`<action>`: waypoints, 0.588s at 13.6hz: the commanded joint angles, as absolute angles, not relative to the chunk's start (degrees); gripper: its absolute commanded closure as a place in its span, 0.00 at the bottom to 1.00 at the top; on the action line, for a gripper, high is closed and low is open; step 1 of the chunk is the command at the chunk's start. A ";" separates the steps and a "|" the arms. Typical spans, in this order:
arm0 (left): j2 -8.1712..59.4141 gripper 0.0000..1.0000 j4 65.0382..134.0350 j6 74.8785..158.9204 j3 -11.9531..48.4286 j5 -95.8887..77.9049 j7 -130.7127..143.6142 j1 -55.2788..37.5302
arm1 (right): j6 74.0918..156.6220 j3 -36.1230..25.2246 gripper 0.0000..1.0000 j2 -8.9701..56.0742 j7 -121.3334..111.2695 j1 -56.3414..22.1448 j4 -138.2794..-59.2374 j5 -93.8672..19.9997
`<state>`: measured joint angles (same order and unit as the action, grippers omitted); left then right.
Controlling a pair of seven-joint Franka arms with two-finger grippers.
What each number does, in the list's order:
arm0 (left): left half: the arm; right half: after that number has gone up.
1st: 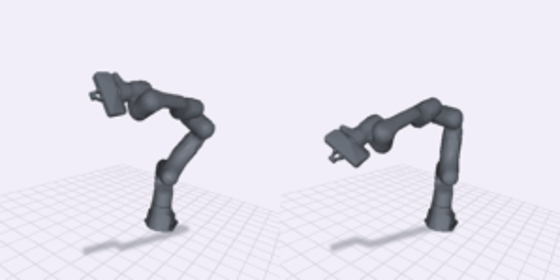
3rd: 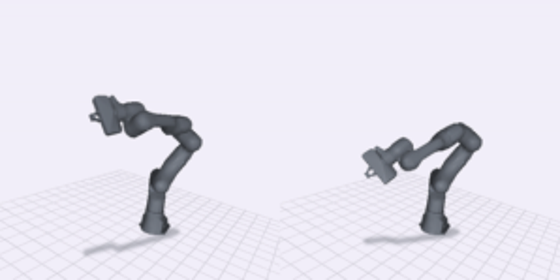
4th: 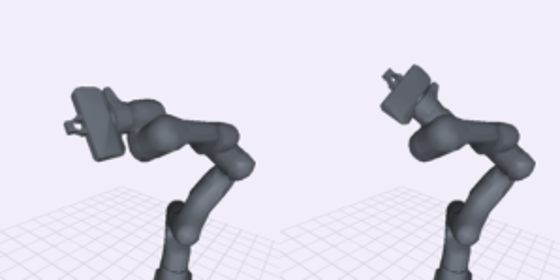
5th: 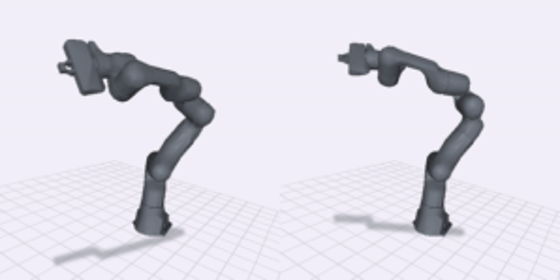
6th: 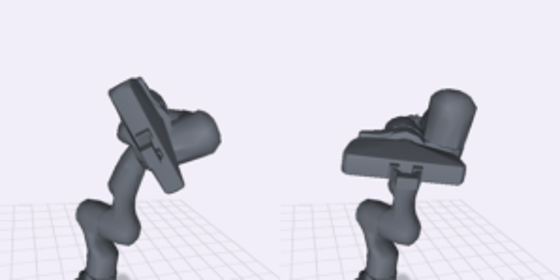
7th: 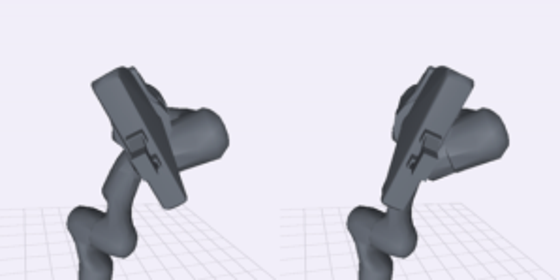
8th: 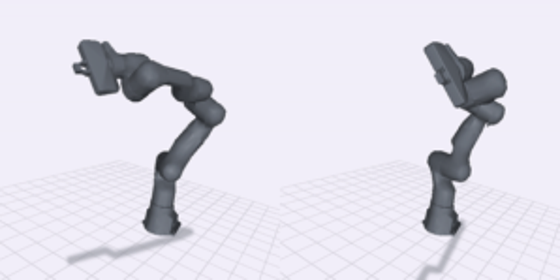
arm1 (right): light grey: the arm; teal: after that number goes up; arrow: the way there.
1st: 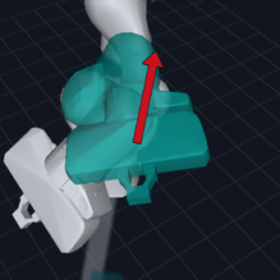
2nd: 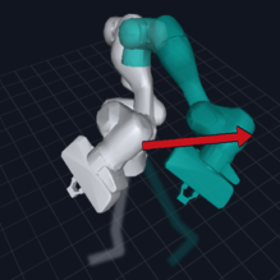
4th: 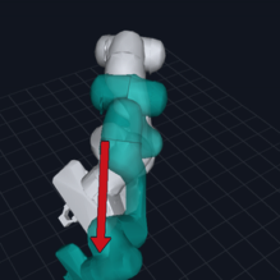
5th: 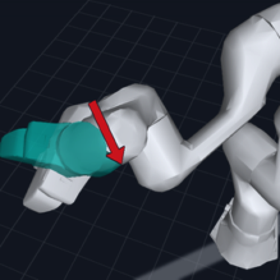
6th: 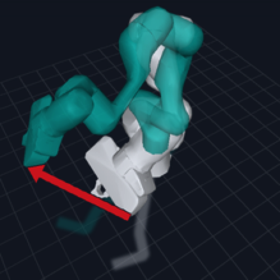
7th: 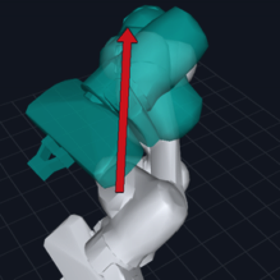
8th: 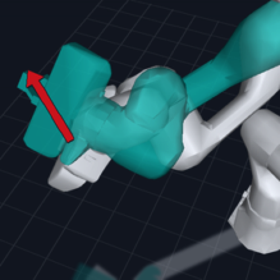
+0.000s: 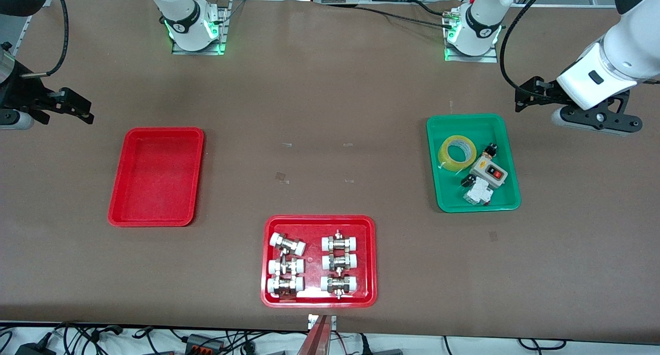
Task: Left arm passes tape to right arm into tray
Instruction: 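Move the left gripper over the yellow tape roll in the green tray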
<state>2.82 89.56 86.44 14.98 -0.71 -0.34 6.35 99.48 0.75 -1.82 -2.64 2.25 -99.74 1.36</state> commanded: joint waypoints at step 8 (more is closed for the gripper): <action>3.08 0.00 88.77 86.04 15.20 -0.97 1.83 6.15 | 97.74 0.97 0.00 -3.08 -2.72 2.55 -99.49 0.88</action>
<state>2.82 89.56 86.45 14.99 -0.71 -0.02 6.35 98.65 0.72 -2.63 -2.64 2.25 -99.71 1.36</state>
